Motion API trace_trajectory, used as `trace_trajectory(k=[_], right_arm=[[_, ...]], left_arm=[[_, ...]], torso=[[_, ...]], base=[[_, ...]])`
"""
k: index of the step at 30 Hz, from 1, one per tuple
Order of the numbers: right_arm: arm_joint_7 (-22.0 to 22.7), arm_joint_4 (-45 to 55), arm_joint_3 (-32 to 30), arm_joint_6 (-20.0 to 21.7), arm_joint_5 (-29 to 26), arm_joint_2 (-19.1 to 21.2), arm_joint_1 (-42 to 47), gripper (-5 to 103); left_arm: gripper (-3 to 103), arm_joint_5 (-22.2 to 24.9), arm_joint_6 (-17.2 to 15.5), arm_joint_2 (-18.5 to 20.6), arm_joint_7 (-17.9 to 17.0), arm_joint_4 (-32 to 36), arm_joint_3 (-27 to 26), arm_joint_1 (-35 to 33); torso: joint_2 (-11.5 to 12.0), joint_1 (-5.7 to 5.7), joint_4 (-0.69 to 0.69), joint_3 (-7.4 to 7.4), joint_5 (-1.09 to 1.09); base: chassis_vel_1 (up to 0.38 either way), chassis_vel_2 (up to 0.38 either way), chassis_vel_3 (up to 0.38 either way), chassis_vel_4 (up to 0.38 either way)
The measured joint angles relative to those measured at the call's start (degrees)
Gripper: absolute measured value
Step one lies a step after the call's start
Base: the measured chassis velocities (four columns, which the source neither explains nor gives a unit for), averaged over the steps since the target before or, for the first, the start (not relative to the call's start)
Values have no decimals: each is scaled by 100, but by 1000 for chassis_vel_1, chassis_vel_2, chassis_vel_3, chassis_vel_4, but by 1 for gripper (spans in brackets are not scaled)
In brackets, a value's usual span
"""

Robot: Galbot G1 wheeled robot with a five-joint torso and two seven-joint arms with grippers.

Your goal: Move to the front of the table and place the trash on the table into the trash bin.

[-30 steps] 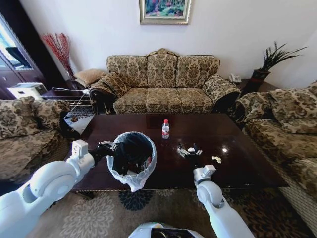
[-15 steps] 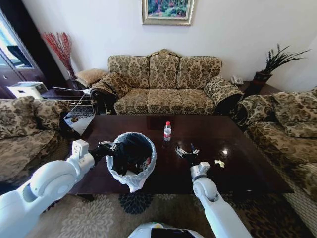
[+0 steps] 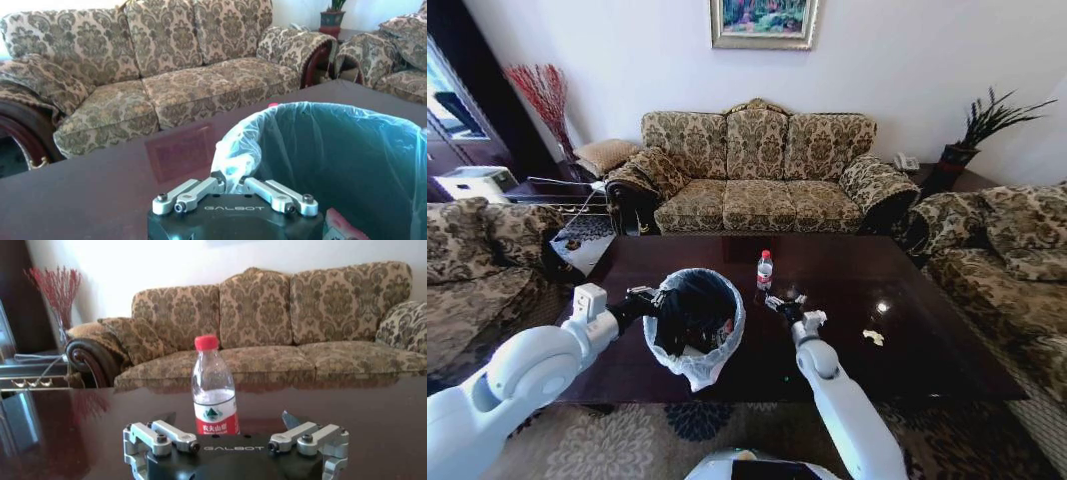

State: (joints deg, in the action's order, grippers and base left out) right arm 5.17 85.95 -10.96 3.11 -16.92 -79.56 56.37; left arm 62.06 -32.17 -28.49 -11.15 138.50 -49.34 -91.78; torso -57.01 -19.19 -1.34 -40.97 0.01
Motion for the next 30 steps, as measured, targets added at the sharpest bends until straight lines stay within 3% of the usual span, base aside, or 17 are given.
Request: trace_trajectory(k=[14, 26, 30], right_arm=[[-76, -1503, 74, -468, 251, -526, -1042, 100], [-196, -2750, 61, -554, 384, -911, -1840, 100], [-231, -2897, 63, -598, 397, -948, -1900, 91]], left_arm=[[3, 149, -8, 191, -34, -133, 14, 89], [3, 272, -10, 321, -51, -268, 44, 146], [3, 275, -10, 334, -53, -316, 57, 162]], torso=[[1, -2, 1, -1, -1], [1, -3, 0, -1, -1], [1, -3, 0, -1, -1]], base=[[0, 0, 0, 0], [0, 0, 0, 0], [0, 0, 0, 0]])
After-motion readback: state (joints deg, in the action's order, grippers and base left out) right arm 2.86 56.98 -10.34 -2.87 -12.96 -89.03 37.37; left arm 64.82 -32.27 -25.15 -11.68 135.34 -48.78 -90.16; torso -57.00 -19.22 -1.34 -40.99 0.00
